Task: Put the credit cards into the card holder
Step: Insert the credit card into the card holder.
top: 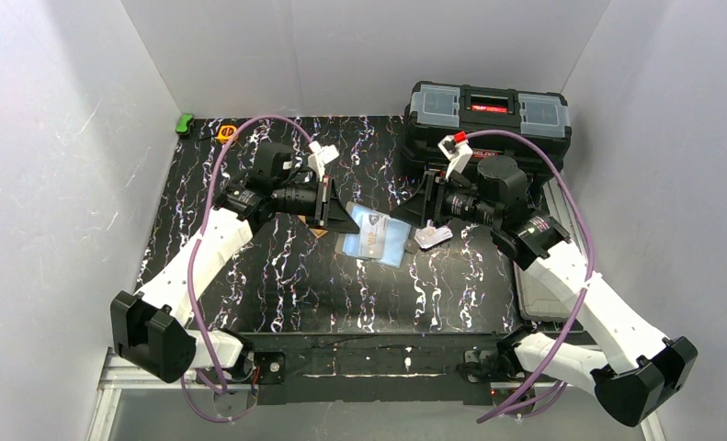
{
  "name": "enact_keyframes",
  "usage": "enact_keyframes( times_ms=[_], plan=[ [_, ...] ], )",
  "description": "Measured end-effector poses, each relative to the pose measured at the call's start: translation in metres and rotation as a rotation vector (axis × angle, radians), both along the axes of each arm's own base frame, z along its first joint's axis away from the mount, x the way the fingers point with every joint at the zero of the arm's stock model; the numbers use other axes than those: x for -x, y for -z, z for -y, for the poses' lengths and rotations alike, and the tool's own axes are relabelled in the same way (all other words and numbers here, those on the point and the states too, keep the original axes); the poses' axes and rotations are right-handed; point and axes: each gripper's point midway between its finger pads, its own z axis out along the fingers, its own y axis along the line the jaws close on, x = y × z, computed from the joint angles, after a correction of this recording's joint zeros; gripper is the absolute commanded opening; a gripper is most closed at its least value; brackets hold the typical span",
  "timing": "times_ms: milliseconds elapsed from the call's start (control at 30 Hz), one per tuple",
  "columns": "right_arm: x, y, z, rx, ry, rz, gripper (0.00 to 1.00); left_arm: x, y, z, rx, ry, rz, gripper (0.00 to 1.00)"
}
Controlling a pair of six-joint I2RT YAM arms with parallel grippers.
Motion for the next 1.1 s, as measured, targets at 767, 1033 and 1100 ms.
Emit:
enact_keyframes(
  times_ms=[767,1033,1100],
  plan=[
    [0.009,0.146,-0.018,0.179,-0.037,-0.375,0.60,-0.004,0.186,-0.025,-0.210,-0.168,-0.335,0.00],
    [0.011,0.194,-0.034,0.237,-0.079,-0.483,0.59,-0.006,0.226,-0.031,-0.279,-0.222,-0.379,0.02],
    [0.012,0.204,-0.036,0.254,-0.086,-0.506,0.59,-0.004,0.233,-0.034,-0.294,-0.238,-0.394,0.03]
  ],
)
